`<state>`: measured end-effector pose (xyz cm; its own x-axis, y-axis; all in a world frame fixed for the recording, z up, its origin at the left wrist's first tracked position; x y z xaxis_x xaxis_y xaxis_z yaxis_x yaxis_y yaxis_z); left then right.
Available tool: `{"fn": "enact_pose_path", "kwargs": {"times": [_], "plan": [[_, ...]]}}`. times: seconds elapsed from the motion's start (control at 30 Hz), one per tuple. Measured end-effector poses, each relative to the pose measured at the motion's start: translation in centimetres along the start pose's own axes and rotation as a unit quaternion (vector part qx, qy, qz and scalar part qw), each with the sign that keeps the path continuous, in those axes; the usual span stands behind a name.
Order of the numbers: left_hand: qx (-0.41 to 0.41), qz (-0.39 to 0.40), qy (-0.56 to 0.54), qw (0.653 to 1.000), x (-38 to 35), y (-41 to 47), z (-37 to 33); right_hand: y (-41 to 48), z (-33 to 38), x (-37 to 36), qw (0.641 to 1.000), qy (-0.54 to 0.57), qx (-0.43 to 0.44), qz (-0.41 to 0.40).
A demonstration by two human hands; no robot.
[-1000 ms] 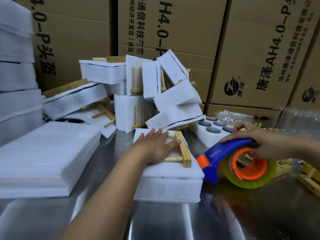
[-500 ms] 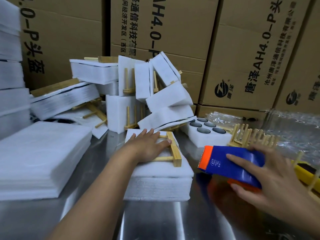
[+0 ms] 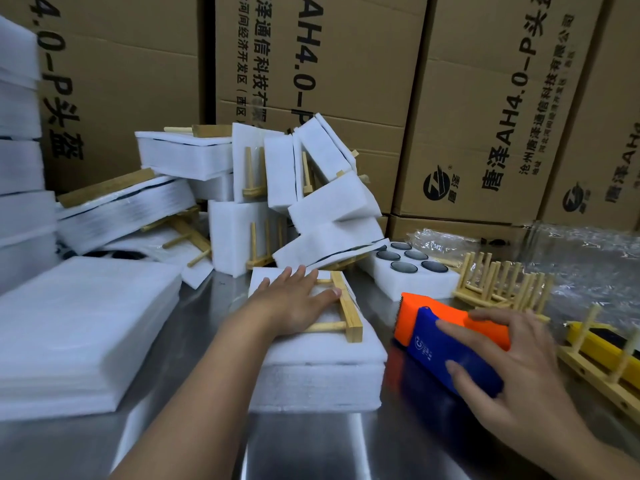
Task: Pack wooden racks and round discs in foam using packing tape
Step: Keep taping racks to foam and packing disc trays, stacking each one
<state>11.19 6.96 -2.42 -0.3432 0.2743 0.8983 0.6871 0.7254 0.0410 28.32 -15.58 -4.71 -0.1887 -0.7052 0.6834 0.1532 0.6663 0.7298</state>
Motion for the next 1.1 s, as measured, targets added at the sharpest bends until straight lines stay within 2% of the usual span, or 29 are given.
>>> {"fn": "enact_pose_path", "kwargs": {"times": [0.07, 0.17, 0.3, 0.4, 0.47, 0.53, 0.6, 0.67, 0.73, 0.8, 0.87, 1.0, 1.1], "plan": [[0.0, 0.004, 0.01, 1.0, 0.0, 0.0, 0.0, 1.3, 2.4, 0.1, 0.992, 0.127, 0.004, -0.004], [-0.004, 0.01, 0.019, 1.0, 0.0, 0.1, 0.1, 4.8, 5.4, -0.7, 0.94, 0.327, -0.078, 0.046], [0.001, 0.005, 0.014, 1.0, -0.1, 0.1, -0.1, 10.9, 6.9, -2.7, 0.878, 0.424, -0.158, 0.156], [-0.004, 0.007, 0.016, 1.0, 0.0, 0.1, 0.0, 11.8, 7.9, -6.0, 0.841, 0.477, -0.13, 0.219], [-0.007, -0.004, -0.021, 1.0, 0.1, 0.0, 0.0, 11.0, 8.3, -8.1, 0.817, 0.507, -0.113, 0.248], [-0.01, -0.058, -0.14, 0.988, 0.5, -0.3, 0.2, 10.7, 8.1, -9.6, 0.799, 0.533, -0.134, 0.245], [0.013, -0.164, -0.264, 0.95, 0.8, -0.5, 0.8, 10.5, 7.8, -10.0, 0.775, 0.567, -0.16, 0.229], [0.05, -0.244, -0.273, 0.929, 1.1, -0.9, 1.5, 10.0, 7.5, -10.3, 0.731, 0.621, -0.196, 0.204], [0.08, -0.268, -0.262, 0.923, 1.3, -1.2, 2.2, 9.6, 7.5, -10.7, 0.686, 0.656, -0.239, 0.207], [0.103, -0.25, -0.286, 0.919, 1.5, -1.4, 2.8, 9.3, 7.6, -11.1, 0.638, 0.685, -0.276, 0.216], [0.139, -0.205, -0.347, 0.904, 1.5, -1.6, 3.3, 9.2, 7.6, -11.3, 0.622, 0.689, -0.304, 0.215], [0.203, -0.077, -0.496, 0.841, 1.0, -1.9, 4.4, 9.0, 7.9, -11.4, 0.577, 0.715, -0.329, 0.216], [0.185, -0.077, -0.556, 0.807, 0.4, -1.3, 5.8, 8.9, 7.9, -11.3, 0.558, 0.724, -0.344, 0.218]]}}
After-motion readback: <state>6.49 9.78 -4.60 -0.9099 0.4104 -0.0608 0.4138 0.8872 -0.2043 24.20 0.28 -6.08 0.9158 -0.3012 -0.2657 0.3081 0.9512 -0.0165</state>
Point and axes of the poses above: each hand's wrist, its own y-axis towards the middle knuckle, its own x-axis out of the back of the hand, z = x × y, the point moved 1 cm from there along y, towards the middle knuckle, and after that the axes turned 8 degrees about -y, right-handed, at the moved point
